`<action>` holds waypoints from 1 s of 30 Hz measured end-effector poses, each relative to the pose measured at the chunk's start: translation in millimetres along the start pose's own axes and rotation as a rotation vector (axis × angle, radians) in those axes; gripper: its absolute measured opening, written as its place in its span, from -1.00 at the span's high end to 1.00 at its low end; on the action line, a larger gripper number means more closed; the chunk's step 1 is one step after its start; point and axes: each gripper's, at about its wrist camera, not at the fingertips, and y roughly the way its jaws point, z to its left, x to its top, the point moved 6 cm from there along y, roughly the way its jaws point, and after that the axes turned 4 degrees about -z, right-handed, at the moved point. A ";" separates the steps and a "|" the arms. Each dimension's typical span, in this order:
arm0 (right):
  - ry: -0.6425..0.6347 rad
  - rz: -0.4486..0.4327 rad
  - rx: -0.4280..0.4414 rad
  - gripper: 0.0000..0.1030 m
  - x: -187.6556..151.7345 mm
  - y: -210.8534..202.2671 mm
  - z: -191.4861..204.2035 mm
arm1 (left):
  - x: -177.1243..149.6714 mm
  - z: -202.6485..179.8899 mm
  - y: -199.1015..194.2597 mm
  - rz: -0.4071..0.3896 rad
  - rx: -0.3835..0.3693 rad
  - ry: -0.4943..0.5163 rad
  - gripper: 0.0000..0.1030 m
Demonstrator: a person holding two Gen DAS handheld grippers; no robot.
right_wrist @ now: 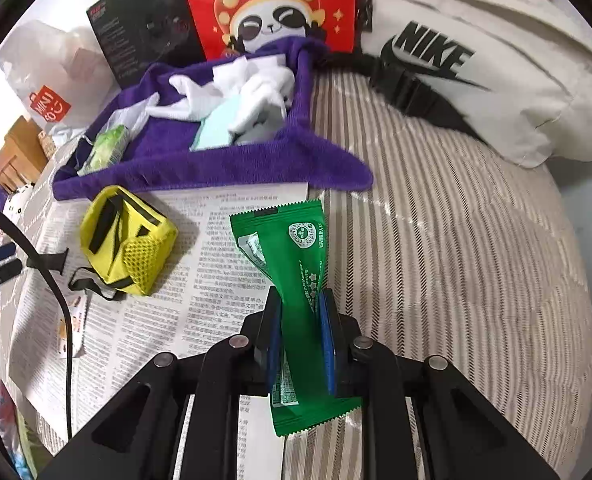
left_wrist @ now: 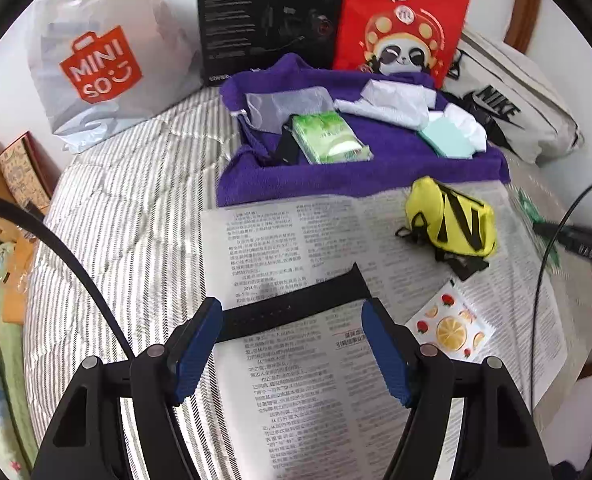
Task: Organize soft objects
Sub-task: 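Grasp the green sachet with the right tool while the left tool grasps the black watch strap, then lift the green sachet and black strap off the newspaper with both tools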
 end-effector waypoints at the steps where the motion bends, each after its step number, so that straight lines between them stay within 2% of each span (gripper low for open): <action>1: 0.002 -0.006 0.003 0.66 1.3 -3.6 1.3 | -1.7 -0.7 2.5 0.005 -0.005 0.010 -0.37; 10: -0.013 -0.025 0.016 0.65 3.5 -20.3 17.3 | -9.6 5.9 26.5 0.014 0.029 0.161 -0.37; 13: -0.016 -0.023 0.018 0.65 3.8 -19.9 21.1 | -10.5 1.6 40.8 0.040 0.049 0.247 -0.43; 15: -0.025 -0.018 0.018 0.65 3.8 -19.3 24.6 | -5.0 -3.1 41.3 0.005 0.040 0.286 -0.50; 19: -0.030 -0.020 0.019 0.64 5.1 -21.3 28.6 | 2.2 -9.3 49.3 0.006 0.008 0.311 -0.52; 20: -0.031 -0.024 0.021 0.64 6.3 -21.9 30.0 | 3.7 -10.5 51.3 0.014 -0.010 0.305 -0.41; 21: -0.034 -0.024 0.024 0.64 7.3 -22.1 31.7 | 5.9 -10.8 53.8 0.023 -0.035 0.283 -0.13; 22: -0.035 -0.025 0.026 0.64 7.9 -22.1 32.7 | 6.9 -11.4 55.0 0.027 -0.056 0.260 0.04; 23: -0.036 -0.026 0.027 0.63 8.6 -21.6 34.2 | 7.2 -11.7 54.6 0.028 -0.087 0.231 0.44; 25: -0.038 -0.024 0.033 0.63 8.9 -20.2 36.3 | 7.8 -13.0 51.7 0.005 -0.070 0.205 0.53; 27: -0.041 -0.019 0.039 0.63 8.8 -18.0 38.7 | 4.7 -13.9 49.0 0.018 -0.061 0.195 0.61; 30: -0.050 -0.016 0.049 0.63 8.1 -16.3 42.9 | -4.0 -12.7 43.2 0.047 -0.074 0.174 0.59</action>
